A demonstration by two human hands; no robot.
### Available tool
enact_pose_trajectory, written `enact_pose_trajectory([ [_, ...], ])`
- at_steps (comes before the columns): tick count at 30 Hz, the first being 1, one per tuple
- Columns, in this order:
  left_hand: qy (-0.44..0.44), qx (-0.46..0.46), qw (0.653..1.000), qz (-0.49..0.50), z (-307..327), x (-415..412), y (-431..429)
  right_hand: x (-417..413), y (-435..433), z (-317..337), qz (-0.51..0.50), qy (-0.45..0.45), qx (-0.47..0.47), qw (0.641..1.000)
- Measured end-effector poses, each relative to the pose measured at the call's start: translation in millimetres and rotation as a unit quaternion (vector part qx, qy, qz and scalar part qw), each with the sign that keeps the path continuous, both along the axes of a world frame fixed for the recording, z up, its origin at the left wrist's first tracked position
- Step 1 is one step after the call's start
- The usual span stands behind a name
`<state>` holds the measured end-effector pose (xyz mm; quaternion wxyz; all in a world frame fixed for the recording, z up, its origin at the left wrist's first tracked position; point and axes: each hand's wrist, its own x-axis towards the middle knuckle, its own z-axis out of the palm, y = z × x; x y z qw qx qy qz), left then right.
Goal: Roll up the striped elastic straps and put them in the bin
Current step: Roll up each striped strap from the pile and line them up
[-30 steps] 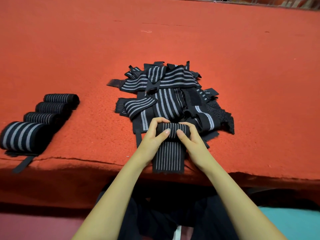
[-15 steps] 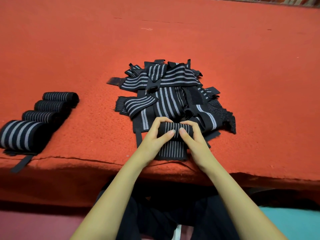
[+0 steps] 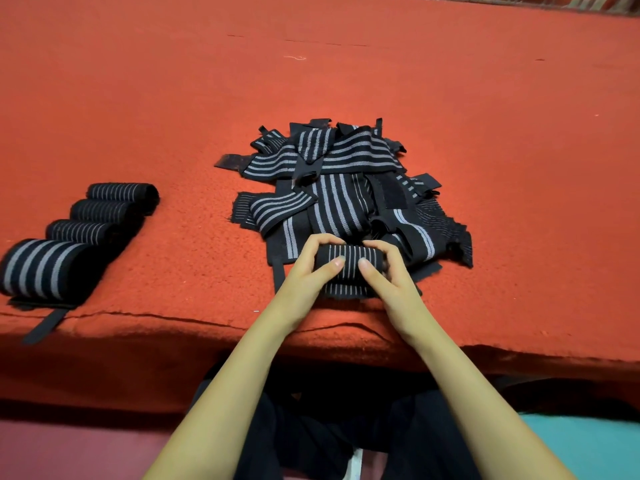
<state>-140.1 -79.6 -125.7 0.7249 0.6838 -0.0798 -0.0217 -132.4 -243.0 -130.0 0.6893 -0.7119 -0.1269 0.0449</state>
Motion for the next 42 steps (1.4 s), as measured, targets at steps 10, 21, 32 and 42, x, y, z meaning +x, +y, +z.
enact_pose_trajectory([
  [10,0.016,0.047,0.998,0.043,-3,3,-5,-3,0,3,-0.019,-0.033,-0.014,0.999],
  [21,-0.043,0.070,0.996,0.034,-4,1,-3,-1,2,5,-0.028,0.026,0.010,0.999],
  [32,-0.115,0.354,0.927,-0.040,30,-24,80,-8,35,23,0.103,0.036,-0.020,0.994],
  [42,-0.084,0.518,0.850,0.045,39,-25,198,26,150,25,0.203,-0.126,-0.269,0.933],
])
